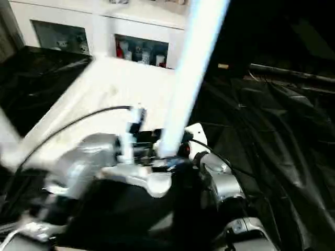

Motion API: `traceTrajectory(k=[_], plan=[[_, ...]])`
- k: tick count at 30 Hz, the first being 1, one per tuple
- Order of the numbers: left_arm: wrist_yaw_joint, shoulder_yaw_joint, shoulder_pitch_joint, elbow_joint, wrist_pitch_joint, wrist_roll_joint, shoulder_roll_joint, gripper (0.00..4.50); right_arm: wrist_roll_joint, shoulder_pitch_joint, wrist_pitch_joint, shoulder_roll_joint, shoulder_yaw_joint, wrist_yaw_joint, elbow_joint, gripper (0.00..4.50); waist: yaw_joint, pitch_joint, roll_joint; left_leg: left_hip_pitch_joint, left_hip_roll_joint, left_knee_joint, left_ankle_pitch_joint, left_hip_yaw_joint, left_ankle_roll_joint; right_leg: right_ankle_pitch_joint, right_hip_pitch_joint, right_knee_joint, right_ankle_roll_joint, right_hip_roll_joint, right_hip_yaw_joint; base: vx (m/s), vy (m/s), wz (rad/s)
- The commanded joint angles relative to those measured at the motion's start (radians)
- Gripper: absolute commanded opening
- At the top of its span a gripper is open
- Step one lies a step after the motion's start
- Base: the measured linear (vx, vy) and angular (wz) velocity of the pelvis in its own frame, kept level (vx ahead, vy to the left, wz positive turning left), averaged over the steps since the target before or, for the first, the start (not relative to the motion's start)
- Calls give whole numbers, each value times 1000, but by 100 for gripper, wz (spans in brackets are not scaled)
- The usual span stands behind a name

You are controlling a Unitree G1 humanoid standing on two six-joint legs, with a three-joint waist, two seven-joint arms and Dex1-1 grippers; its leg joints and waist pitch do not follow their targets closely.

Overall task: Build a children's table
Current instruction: Rotate table base, then rotate leg to tighten

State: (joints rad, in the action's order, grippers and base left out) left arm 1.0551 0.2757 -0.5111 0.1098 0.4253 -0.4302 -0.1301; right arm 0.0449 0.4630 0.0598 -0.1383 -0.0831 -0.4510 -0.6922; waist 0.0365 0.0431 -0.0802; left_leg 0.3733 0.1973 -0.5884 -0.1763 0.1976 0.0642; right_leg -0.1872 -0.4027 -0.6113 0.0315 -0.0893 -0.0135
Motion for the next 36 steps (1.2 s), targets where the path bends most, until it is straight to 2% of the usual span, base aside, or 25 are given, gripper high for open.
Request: traceTrajectory(k=[1,3,4,5,6,7,8,9,11,12,14,15,16,18,20,21,22,24,25,27,28,29,30,31,36], plan=[[-58,17,-31,44,-50,56,22,448,2,5,-18,12,-23,-33,-1,313,8,-60,11,-13,21,67,-209,-9,-5,-111,43,65,-204,-26,18,0,0,0],[-197,11,-84,177,-154,170,29,448,-4,-12,-25,-17,-3,-16,1,313,11,-60,8,-13,22,67,-208,-10,-6,-100,45,64,-208,-27,17,0,0,0],[-216,13,-96,206,-174,195,17,448,-4,-16,-31,-32,11,-7,0,313,11,-59,5,-13,21,67,-224,-10,-6,-127,44,68,-197,-26,17,0,0,0],[-218,12,-97,210,-176,199,13,448,-4,-18,-32,-35,14,-4,1,313,11,-59,8,-11,20,69,-241,-13,2,-164,46,69,-188,-30,16,0,0,0],[-231,12,-102,228,-197,219,6,448,-1,-22,-33,-46,23,-4,5,313,8,-57,4,-6,20,71,-255,-15,6,-207,48,72,-177,-31,14,0,0,0],[-236,11,-103,239,-210,231,0,448,2,-25,-32,-57,32,-6,7,313,9,-57,3,-8,19,71,-261,-14,6,-228,46,75,-172,-31,14,0,0,0],[-239,10,-104,247,-219,238,-4,448,3,-27,-32,-64,37,-6,8,313,13,-59,5,-16,21,67,-267,-12,6,-241,39,78,-172,-32,16,0,0,0],[-230,10,-99,250,-240,249,-16,448,10,-37,-27,-81,49,-13,23,313,15,-59,9,-16,22,67,-264,-13,6,-230,38,76,-178,-32,16,0,0,0],[-174,7,-72,232,-252,237,-43,448,23,-64,-15,-125,71,-39,64,313,18,-57,5,-11,22,70,-257,-13,-1,-208,41,74,-185,-30,15,0,0,0],[-125,9,-51,212,-257,220,-59,448,30,-82,-8,-148,76,-64,91,313,20,-58,8,-13,23,69,-255,-12,-2,-202,40,73,-188,-29,15,0,0,0],[-70,16,-30,196,-253,199,-81,448,38,-106,1,-177,74,-108,126,313,23,-58,12,-13,22,69,-250,-11,-12,-176,40,71,-200,-28,15,0,0,0],[-47,20,-21,191,-245,188,-91,448,41,-117,6,-192,71,-129,143,313,23,-58,11,-14,24,68,-252,-10,-15,-169,38,71,-204,-28,16,0,0,0],[-9,40,-12,192,-249,194,-119,448,43,-137,10,-221,64,-169,170,313,23,-58,15,-14,24,69,-256,-11,-16,-161,37,69,-214,-27,15,0,0,0],[47,83,-3,216,-273,229,-172,448,44,-175,16,-281,45,-252,223,313,31,-54,15,-16,27,72,-286,-12,-23,-187,37,74,-207,-26,15,0,0,0],[53,104,-13,264,-299,270,-190,448,57,-202,27,-320,34,-313,268,313,33,-54,23,-21,28,72,-298,-11,-19,-197,33,75,-207,-28,17,0,0,0],[46,114,-27,305,-319,301,-193,419,69,-222,36,-345,27,-355,311,313,33,-51,18,-18,27,74,-312,-10,-20,-217,35,80,-198,-26,17,0,0,0],[18,121,-48,353,-327,337,-191,419,89,-247,57,-376,19,-409,366,313,35,-51,27,-19,27,74,-318,-12,-17,-226,34,79,-195,-29,18,0,0,0],[-1,122,-60,378,-325,357,-189,411,103,-263,73,-394,14,-440,401,313,39,-51,21,-18,28,74,-330,-14,-19,-243,37,82,-180,-30,18,0,0,0],[-21,127,-78,410,-300,379,-188,405,114,-282,90,-420,10,-471,446,313,43,-51,27,-18,28,75,-328,-15,-15,-260,36,83,-182,-35,18,0,0,0],[-22,139,-90,425,-274,393,-196,379,110,-292,98,-432,15,-477,467,313,44,-50,22,-19,29,75,-332,-15,-13,-272,33,83,-188,-35,18,0,0,0],[-16,137,-96,429,-257,388,-197,370,108,-293,97,-433,19,-473,468,313,47,-49,37,-20,29,76,-335,-16,-8,-281,31,83,-188,-36,18,0,0,0],[-10,137,-100,433,-249,381,-199,367,108,-295,99,-436,22,-473,471,313,44,-50,26,-14,27,75,-332,-17,-5,-306,36,85,-186,-38,16,0,0,0],[-4,135,-105,435,-245,372,-199,365,107,-298,99,-440,22,-473,476,313,44,-49,25,-14,26,75,-330,-16,-6,-315,34,86,-185,-38,16,0,0,0],[2,130,-110,443,-239,369,-196,359,109,-303,106,-444,22,-476,487,313,46,-50,33,-18,27,73,-330,-15,-7,-323,31,88,-188,-39,18,0,0,0],[48,127,-129,478,-229,385,-195,313,135,-331,151,-462,21,-503,551,313,49,-51,32,-14,28,75,-300,-16,-20,-269,36,83,-197,-36,17,0,0,0]])
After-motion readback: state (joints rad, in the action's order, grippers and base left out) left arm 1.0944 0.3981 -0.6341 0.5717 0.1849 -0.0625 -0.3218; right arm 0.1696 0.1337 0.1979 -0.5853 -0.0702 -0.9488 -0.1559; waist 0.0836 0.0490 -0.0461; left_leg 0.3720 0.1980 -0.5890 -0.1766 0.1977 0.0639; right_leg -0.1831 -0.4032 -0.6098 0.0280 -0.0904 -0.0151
